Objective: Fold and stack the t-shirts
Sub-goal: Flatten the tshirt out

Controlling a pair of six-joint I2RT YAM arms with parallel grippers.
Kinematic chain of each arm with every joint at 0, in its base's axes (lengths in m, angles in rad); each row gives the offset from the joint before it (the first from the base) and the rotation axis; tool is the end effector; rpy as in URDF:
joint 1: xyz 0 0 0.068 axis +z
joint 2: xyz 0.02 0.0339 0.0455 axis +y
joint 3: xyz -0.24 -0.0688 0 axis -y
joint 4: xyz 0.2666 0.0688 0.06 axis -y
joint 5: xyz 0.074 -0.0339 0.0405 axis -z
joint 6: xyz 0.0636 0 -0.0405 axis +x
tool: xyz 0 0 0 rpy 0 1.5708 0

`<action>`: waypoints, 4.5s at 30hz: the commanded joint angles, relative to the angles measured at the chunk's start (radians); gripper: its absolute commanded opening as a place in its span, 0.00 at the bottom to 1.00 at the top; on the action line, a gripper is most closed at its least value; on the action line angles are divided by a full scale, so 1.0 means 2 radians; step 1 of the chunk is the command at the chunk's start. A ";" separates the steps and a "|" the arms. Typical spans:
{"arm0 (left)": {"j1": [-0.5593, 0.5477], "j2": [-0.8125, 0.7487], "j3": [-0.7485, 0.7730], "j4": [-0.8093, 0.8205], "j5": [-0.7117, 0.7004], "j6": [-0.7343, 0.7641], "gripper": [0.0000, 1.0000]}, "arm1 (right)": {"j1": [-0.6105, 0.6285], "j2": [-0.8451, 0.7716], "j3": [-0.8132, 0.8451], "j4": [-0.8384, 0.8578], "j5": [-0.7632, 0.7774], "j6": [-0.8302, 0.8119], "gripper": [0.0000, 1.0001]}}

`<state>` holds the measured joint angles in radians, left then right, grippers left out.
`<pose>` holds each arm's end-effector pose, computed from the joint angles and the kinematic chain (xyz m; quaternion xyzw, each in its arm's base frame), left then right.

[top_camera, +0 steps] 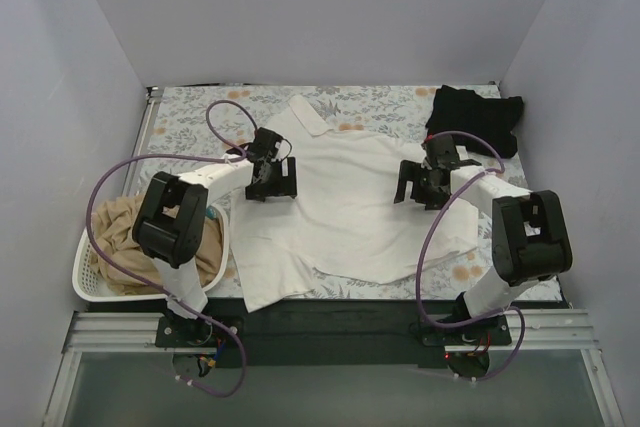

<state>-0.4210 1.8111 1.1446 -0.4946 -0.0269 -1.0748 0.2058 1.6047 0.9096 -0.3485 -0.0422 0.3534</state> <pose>0.3462 -0.1531 0.1027 -0.3170 0.9263 -0.1287 0.1581 0.3328 0.0722 0.1098 0.0657 0.9630 0.0915 0.2448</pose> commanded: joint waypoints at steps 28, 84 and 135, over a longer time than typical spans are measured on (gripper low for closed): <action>0.040 0.186 0.308 -0.049 0.028 0.052 0.86 | -0.035 0.116 0.239 -0.061 -0.001 -0.055 0.98; 0.041 -0.148 -0.046 0.079 0.026 0.049 0.88 | -0.127 -0.148 -0.100 -0.033 0.038 0.108 0.32; -0.241 -0.296 -0.246 -0.117 -0.207 -0.317 0.59 | -0.249 -0.222 -0.069 -0.065 0.033 0.023 0.01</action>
<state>-0.8982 1.2282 0.6773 -0.7536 -0.4255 -1.6459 -0.2832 1.1717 0.7395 -0.4808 0.0372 0.4149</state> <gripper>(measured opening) 0.602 0.022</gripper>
